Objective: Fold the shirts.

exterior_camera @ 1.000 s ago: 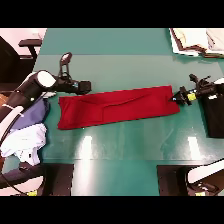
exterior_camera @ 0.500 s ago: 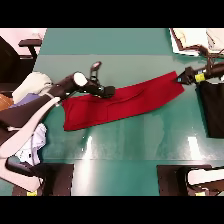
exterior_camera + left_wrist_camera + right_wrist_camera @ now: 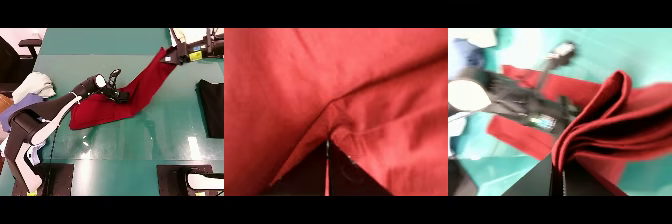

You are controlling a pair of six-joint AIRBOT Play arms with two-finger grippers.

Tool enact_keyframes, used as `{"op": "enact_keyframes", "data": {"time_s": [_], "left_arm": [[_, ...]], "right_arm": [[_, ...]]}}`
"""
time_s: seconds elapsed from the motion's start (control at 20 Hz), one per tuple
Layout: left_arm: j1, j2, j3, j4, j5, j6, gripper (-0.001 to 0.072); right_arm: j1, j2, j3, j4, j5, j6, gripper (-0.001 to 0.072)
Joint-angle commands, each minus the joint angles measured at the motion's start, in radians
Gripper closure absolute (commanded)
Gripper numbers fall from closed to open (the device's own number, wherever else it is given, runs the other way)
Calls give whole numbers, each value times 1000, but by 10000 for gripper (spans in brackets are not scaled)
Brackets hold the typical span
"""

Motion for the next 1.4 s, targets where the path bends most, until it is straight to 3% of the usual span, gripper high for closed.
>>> {"op": "enact_keyframes", "data": {"time_s": [0.0,0.2,0.35,0.5,0.65,0.7,0.8,0.85,0.9,1.1,1.35], "left_arm": [[-5,-11,14,5,-18,3,683],[66,71,17,19,-60,3,683],[197,237,17,116,-113,8,683],[356,433,17,204,-172,59,682],[486,595,17,317,-201,57,682],[524,637,17,341,-213,55,683],[583,694,17,354,-240,55,682],[603,711,16,353,-254,55,682],[618,718,16,353,-274,55,682],[625,720,16,353,-339,56,682],[625,720,16,349,-356,67,682]], "right_arm": [[84,6,16,66,-33,6,689],[169,6,16,66,-74,5,690],[270,3,16,65,-119,1,689],[435,-33,16,67,-253,-40,690],[628,-131,16,66,-418,-44,686],[679,-167,19,64,-459,-56,656],[750,-246,58,63,-475,-77,344],[765,-282,90,60,-456,-77,229],[767,-312,122,51,-414,-84,189],[658,-336,126,-41,-254,-71,207],[371,-211,-188,-139,-235,10,207]]}}
